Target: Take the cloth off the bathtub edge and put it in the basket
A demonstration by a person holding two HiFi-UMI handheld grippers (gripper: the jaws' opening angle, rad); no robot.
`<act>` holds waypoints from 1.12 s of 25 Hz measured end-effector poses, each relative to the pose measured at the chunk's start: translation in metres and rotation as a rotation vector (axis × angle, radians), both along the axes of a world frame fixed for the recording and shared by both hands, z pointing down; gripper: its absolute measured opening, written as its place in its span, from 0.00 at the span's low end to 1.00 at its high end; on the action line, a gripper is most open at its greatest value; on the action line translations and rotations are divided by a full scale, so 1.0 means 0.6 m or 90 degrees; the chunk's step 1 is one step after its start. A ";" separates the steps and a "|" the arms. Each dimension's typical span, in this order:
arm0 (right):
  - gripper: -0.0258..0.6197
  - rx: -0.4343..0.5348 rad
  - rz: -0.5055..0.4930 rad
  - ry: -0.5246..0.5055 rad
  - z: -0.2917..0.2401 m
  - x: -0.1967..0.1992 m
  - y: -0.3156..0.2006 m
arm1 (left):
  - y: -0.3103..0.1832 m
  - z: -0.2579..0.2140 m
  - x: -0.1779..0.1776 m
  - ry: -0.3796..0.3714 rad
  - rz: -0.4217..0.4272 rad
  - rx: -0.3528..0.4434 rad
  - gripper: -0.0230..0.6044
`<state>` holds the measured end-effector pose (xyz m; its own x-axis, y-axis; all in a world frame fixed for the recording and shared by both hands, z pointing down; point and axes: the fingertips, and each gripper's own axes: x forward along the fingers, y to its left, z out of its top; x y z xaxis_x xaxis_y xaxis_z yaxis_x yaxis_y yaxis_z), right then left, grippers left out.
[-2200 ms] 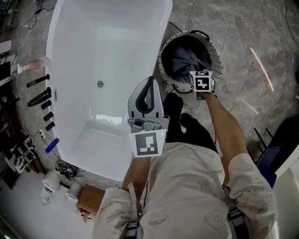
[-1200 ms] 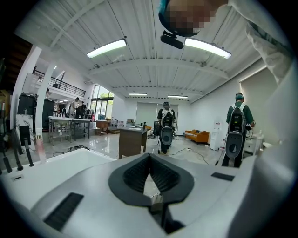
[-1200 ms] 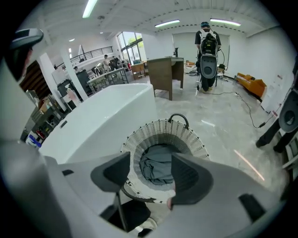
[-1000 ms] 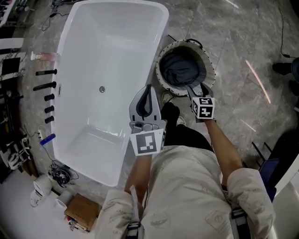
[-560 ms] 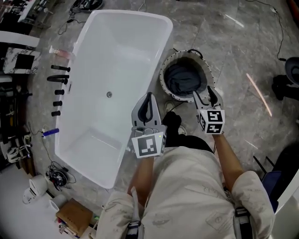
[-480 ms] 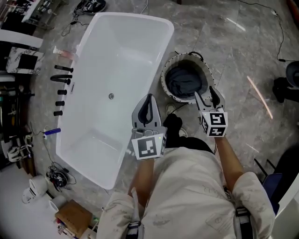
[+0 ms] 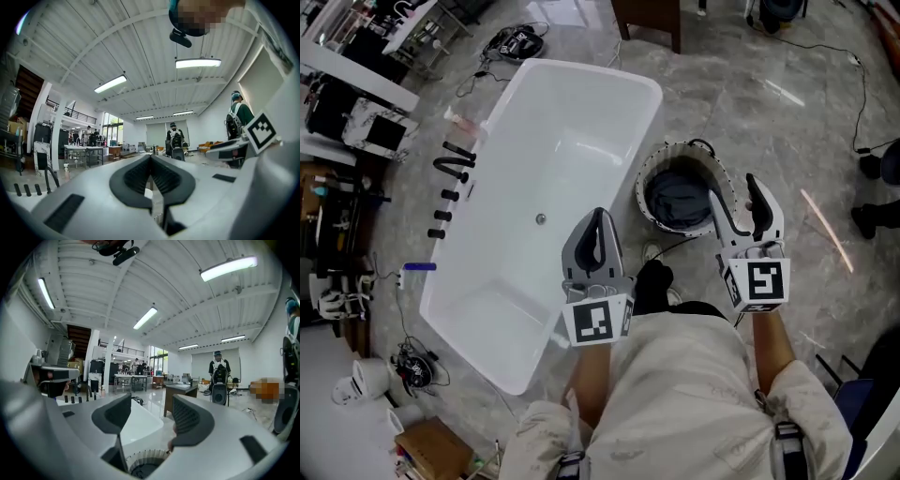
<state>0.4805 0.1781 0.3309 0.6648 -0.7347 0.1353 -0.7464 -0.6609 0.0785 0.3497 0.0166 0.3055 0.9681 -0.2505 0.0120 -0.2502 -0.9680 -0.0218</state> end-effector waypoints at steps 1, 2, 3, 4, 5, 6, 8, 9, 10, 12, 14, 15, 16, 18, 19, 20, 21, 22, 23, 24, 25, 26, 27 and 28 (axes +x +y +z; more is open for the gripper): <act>0.44 0.014 -0.002 0.014 -0.023 -0.005 0.003 | 0.002 -0.011 -0.006 0.007 -0.002 0.005 0.04; 0.44 0.025 -0.004 0.028 -0.044 -0.010 0.005 | 0.003 -0.020 -0.011 0.013 -0.003 0.010 0.04; 0.44 0.033 -0.005 0.043 -0.061 -0.016 0.006 | 0.004 -0.027 -0.017 0.017 -0.005 0.015 0.04; 0.44 0.038 -0.006 0.056 -0.074 -0.022 0.008 | 0.006 -0.033 -0.021 0.019 -0.005 0.019 0.04; 0.44 0.041 -0.006 0.066 -0.082 -0.026 0.008 | 0.007 -0.037 -0.025 0.022 -0.006 0.023 0.04; 0.44 0.042 -0.006 0.073 -0.088 -0.029 0.007 | 0.007 -0.041 -0.027 0.024 -0.006 0.026 0.04; 0.42 0.042 -0.007 0.083 -0.094 -0.032 0.004 | 0.007 -0.047 -0.030 0.030 -0.009 0.030 0.04; 0.41 0.043 -0.006 0.087 -0.098 -0.034 0.003 | 0.006 -0.051 -0.032 0.033 -0.010 0.031 0.04; 0.37 0.044 -0.005 0.092 -0.101 -0.036 0.004 | 0.007 -0.053 -0.034 0.035 -0.011 0.031 0.04; 0.27 0.043 -0.003 0.105 -0.109 -0.043 0.005 | 0.007 -0.056 -0.037 0.037 -0.012 0.032 0.04; 0.22 0.036 -0.009 0.125 -0.116 -0.050 0.002 | 0.005 -0.057 -0.038 0.039 -0.012 0.032 0.04; 0.20 0.037 -0.013 0.133 -0.120 -0.054 -0.001 | 0.004 -0.057 -0.038 0.040 -0.012 0.031 0.04; 0.17 0.042 -0.016 0.136 -0.123 -0.057 -0.003 | 0.002 -0.059 -0.038 0.042 -0.012 0.030 0.04; 0.09 0.060 -0.015 0.129 -0.129 -0.057 -0.004 | 0.002 -0.064 -0.037 0.046 -0.011 0.027 0.04; 0.05 0.066 -0.013 0.127 -0.132 -0.057 -0.004 | 0.003 -0.067 -0.037 0.048 -0.009 0.029 0.04; 0.03 0.068 -0.010 0.128 -0.134 -0.056 -0.004 | 0.004 -0.069 -0.036 0.048 -0.007 0.032 0.04; 0.02 0.066 -0.009 0.127 -0.134 -0.056 -0.006 | 0.004 -0.069 -0.036 0.047 -0.005 0.036 0.04; 0.02 0.062 -0.011 0.126 -0.133 -0.055 -0.009 | 0.003 -0.068 -0.036 0.044 -0.005 0.037 0.04; 0.02 0.059 -0.013 0.123 -0.132 -0.055 -0.012 | 0.002 -0.068 -0.037 0.042 -0.004 0.037 0.04; 0.02 0.058 -0.014 0.122 -0.132 -0.055 -0.015 | 0.000 -0.069 -0.036 0.042 -0.005 0.035 0.04; 0.02 0.059 -0.015 0.121 -0.134 -0.054 -0.017 | -0.002 -0.070 -0.036 0.044 -0.006 0.032 0.04; 0.02 0.062 -0.014 0.121 -0.136 -0.054 -0.018 | -0.005 -0.071 -0.036 0.045 -0.008 0.029 0.04; 0.02 0.065 -0.014 0.122 -0.137 -0.054 -0.020 | -0.007 -0.070 -0.036 0.045 -0.009 0.029 0.04; 0.02 0.069 -0.014 0.122 -0.139 -0.052 -0.022 | -0.010 -0.068 -0.036 0.043 -0.010 0.029 0.04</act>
